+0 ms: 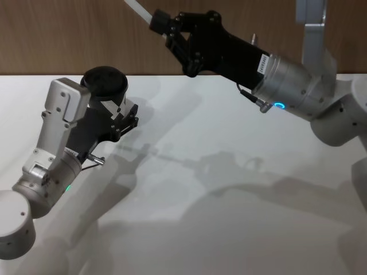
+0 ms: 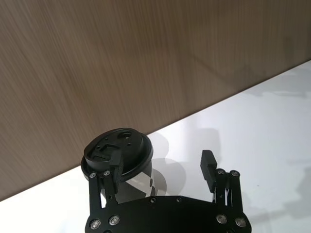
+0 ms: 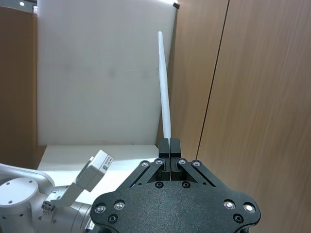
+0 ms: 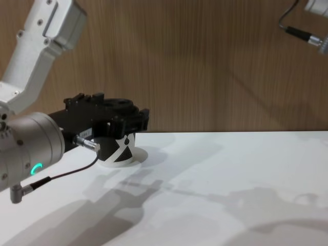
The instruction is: Pick up the straw with one hand, pass it to the other hand, and insert it into the cup.
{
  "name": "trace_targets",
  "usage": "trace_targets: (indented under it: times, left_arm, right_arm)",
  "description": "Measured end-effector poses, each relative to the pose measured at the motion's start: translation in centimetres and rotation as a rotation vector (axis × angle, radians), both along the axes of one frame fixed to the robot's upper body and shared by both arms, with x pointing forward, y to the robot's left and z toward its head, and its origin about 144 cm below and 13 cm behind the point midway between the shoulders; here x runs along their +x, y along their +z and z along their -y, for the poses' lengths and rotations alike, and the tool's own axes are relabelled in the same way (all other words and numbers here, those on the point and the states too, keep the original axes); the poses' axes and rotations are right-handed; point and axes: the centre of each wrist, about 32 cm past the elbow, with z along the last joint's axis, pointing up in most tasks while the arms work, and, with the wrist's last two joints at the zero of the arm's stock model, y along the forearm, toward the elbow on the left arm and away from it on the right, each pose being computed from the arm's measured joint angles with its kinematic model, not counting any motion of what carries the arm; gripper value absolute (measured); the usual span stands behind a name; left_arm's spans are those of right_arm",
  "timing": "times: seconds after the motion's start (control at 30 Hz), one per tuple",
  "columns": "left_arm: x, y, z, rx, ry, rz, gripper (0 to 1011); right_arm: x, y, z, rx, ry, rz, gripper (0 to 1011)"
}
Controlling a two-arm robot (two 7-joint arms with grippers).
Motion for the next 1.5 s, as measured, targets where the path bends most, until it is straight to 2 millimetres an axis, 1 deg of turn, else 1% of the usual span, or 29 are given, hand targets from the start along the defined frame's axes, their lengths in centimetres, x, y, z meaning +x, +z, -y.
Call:
trace_targets:
  times: [0.33, 0.47, 0.53, 0.7, 1.03, 1.07, 1.23, 1.5]
  left_arm:
    - [-0.3, 1.1, -0.8, -0.083, -0.028, -0.009, 1003]
    - [-0.6, 2.0, -1.7, -0.149, -0.053, -0.009, 1003]
    - [-0.6, 2.1, -1.8, -0.158, -0.056, -0.009, 1003]
    - [-1.0, 3.0, -2.9, -0.232, -0.093, -0.008, 1003]
    - [-1.9, 4.3, -5.5, -0.394, -0.216, 0.011, 1003]
    - [-1.9, 4.3, -5.5, -0.394, -0.216, 0.011, 1003]
    - [-2.3, 4.7, -6.8, -0.483, -0.3, 0.034, 1003]
    - [-2.3, 4.8, -8.0, -0.573, -0.401, 0.064, 1003]
  right_arm:
    - [0.3, 0.3, -0.8, 0.009, 0.024, -0.005, 10]
    - [0.3, 0.4, -1.1, 0.011, 0.031, -0.007, 10]
    - [0.4, 0.4, -1.1, 0.011, 0.033, -0.007, 10]
    - [0.4, 0.4, -1.3, 0.012, 0.037, -0.008, 10]
    - [0.5, 0.5, -1.4, 0.014, 0.042, -0.009, 10]
    - [0.5, 0.5, -1.4, 0.014, 0.042, -0.009, 10]
    - [0.5, 0.5, -1.5, 0.014, 0.043, -0.01, 10]
    - [0.5, 0.5, -1.5, 0.015, 0.044, -0.01, 10]
